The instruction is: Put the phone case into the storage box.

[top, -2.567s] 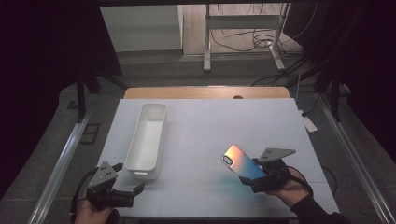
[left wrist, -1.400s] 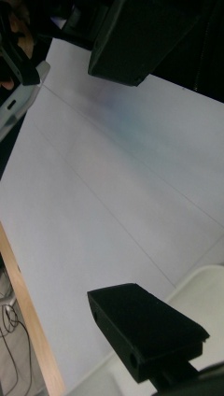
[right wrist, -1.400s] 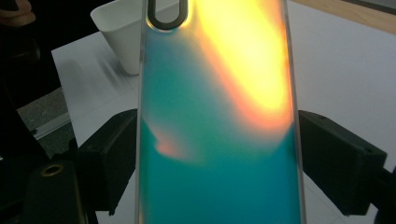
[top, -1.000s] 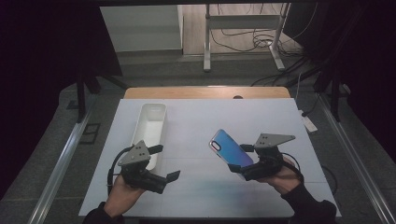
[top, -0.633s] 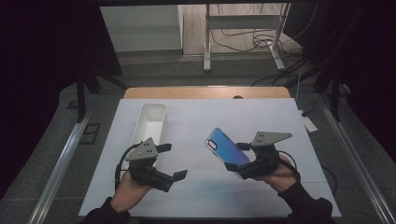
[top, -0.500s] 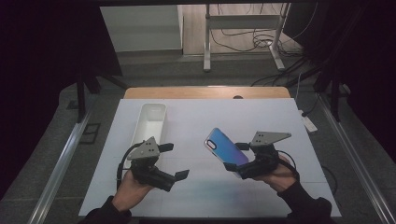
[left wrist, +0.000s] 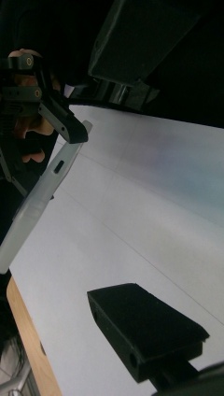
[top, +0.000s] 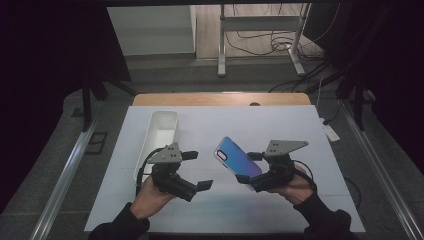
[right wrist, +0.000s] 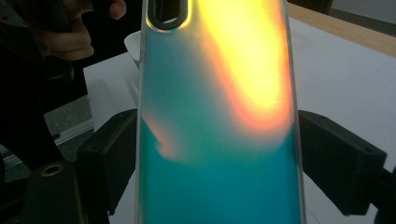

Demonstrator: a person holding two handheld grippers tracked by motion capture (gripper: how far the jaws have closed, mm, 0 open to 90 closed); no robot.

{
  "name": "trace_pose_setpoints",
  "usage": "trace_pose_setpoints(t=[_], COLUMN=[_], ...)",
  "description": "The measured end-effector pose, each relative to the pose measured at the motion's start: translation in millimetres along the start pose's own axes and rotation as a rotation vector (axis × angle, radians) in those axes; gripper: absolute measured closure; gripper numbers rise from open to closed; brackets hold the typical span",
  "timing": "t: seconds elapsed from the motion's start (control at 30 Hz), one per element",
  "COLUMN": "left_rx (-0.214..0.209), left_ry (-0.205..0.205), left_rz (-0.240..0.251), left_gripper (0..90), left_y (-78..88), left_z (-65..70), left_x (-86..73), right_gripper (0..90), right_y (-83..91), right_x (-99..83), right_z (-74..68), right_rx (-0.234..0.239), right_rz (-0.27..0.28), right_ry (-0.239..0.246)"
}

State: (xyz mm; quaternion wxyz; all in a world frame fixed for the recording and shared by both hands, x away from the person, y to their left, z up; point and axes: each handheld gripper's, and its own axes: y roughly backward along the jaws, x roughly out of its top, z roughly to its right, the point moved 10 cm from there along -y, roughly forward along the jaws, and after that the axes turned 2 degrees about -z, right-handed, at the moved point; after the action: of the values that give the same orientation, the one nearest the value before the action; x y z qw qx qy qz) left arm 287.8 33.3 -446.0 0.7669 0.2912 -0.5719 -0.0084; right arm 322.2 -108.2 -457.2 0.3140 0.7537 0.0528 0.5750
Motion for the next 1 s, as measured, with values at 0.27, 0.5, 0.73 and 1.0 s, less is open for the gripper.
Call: trace_pose_setpoints(t=[0.27, 0.5, 0.73, 1.0], left_rx=[-0.046, -0.057, -0.078, -0.112], left_ry=[-0.013, -0.021, -0.005, 0.003], left_rz=[-0.003, -0.007, -0.001, -0.009], left_gripper=[0.7, 3.3, 8.2, 24.4], left_y=[-9.2, -13.5, -14.3, -15.3], left_z=[4.6, 5.2, 2.5, 2.8], left_x=[6.1, 8.6, 10.7, 8.9], right_gripper=[16.4, 16.4, 16.4, 16.4], right_y=[-1.9, -4.7, -6.9, -8.0], right_x=[5.9, 10.2, 13.3, 13.9], right_z=[-3.9, -8.4, -11.7, -13.1], right_rx=[0.014, 0.028, 0.04, 0.047], right_rz=[0.013, 0.018, 0.021, 0.021], right_ry=[0.012, 0.023, 0.028, 0.026])
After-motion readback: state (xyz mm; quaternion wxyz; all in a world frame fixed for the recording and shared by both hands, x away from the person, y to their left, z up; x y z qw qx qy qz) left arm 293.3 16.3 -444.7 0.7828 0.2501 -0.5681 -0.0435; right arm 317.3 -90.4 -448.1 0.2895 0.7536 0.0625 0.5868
